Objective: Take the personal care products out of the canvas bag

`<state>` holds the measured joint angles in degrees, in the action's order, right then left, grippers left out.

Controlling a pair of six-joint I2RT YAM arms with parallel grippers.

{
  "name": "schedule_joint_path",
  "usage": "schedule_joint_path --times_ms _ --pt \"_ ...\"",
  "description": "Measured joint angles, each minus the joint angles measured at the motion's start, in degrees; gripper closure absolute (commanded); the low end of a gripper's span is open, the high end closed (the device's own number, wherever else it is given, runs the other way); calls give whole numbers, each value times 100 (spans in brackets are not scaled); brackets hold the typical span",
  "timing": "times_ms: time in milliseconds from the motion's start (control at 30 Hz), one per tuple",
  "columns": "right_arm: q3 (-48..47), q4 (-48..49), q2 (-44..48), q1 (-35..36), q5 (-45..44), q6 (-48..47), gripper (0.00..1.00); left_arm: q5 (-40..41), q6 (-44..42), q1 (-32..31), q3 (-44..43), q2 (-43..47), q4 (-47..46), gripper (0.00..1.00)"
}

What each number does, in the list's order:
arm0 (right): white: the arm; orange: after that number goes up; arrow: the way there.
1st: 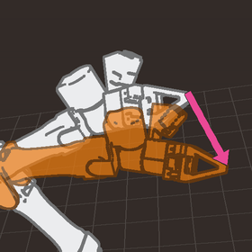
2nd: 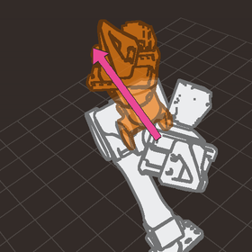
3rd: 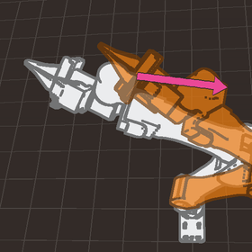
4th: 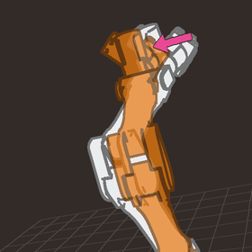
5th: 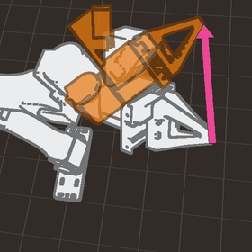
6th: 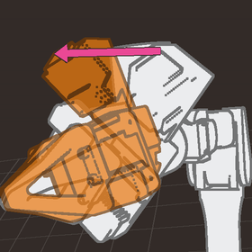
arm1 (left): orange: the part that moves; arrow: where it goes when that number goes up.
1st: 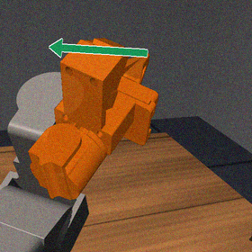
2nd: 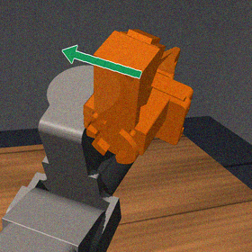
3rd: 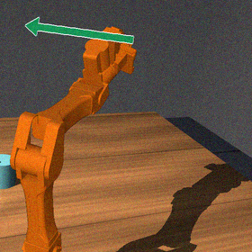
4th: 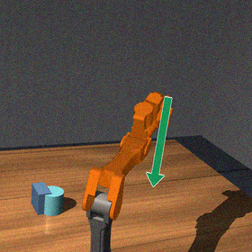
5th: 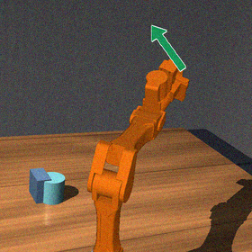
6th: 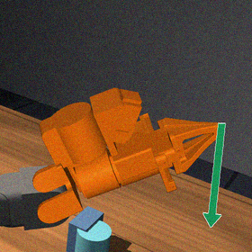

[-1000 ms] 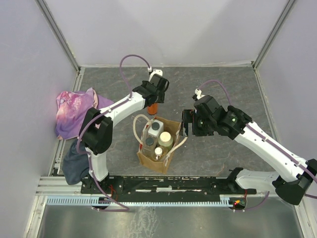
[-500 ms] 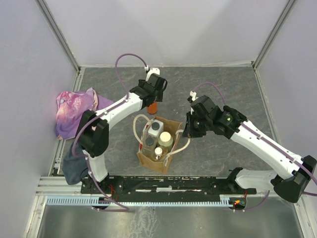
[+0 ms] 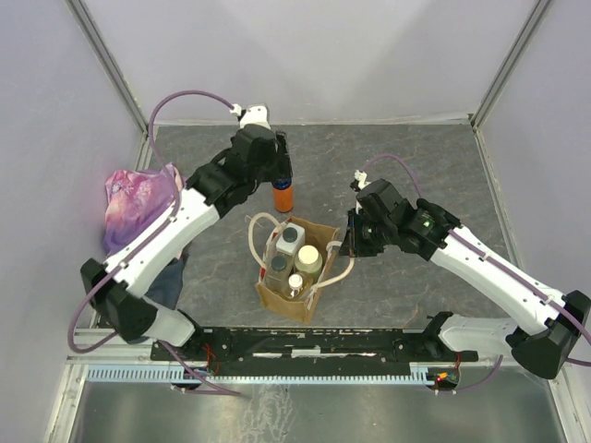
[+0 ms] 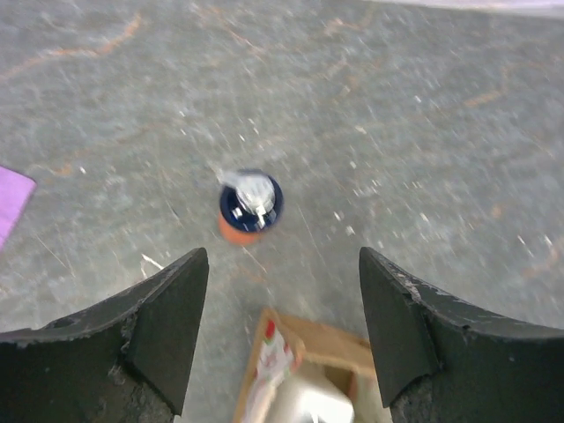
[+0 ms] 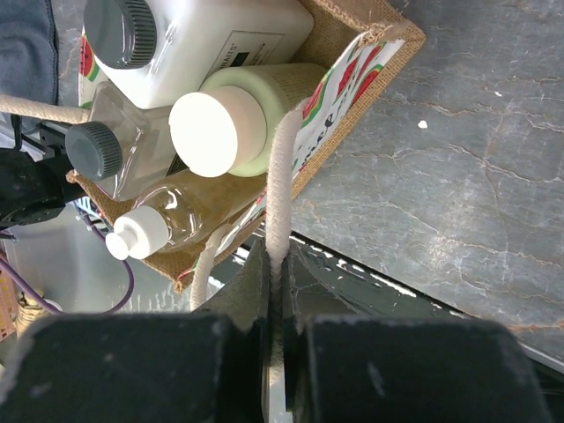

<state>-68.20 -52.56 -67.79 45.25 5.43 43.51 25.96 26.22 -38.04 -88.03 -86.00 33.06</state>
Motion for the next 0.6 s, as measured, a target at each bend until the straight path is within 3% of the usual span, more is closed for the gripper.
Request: schedule_joint_path --times_ms 333,600 --pt "11 68 0 0 9 0 98 -813 765 -1106 1185 916 481 29" --pt "33 68 0 0 2 2 97 -911 911 -1320 1735 916 503 30"
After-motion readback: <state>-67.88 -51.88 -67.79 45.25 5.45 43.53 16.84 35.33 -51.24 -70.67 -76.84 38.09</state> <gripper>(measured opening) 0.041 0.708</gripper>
